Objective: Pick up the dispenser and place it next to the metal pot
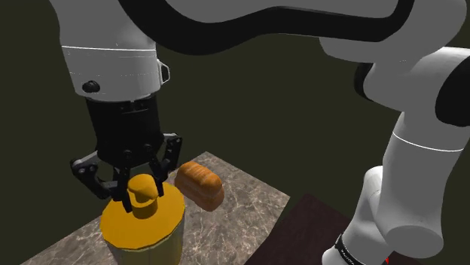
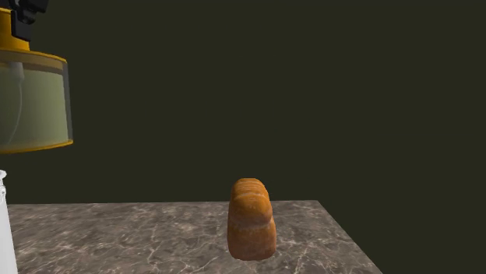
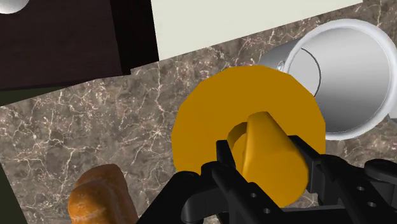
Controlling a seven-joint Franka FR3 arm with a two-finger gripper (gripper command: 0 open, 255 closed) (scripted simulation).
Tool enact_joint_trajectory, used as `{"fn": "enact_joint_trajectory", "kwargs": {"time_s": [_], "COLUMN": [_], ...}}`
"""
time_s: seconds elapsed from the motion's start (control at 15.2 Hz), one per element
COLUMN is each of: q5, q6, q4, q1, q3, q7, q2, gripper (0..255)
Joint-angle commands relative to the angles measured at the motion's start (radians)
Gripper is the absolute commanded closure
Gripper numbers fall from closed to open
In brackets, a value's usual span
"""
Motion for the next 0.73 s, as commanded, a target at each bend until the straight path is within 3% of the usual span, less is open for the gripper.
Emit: {"fn": "enact_joint_trajectory", "kwargs": {"time_s": [0.0,0.66], "q5": [-0.010,0.000], "q6": [0.008,0.148], "q4": [0.009,-0.147], "q1": [0.013,0.001], "q3": [0.006,0.001], "q7": [0.020,0.006], "q2": [0.018,-0.001], "gripper": [255,255]}}
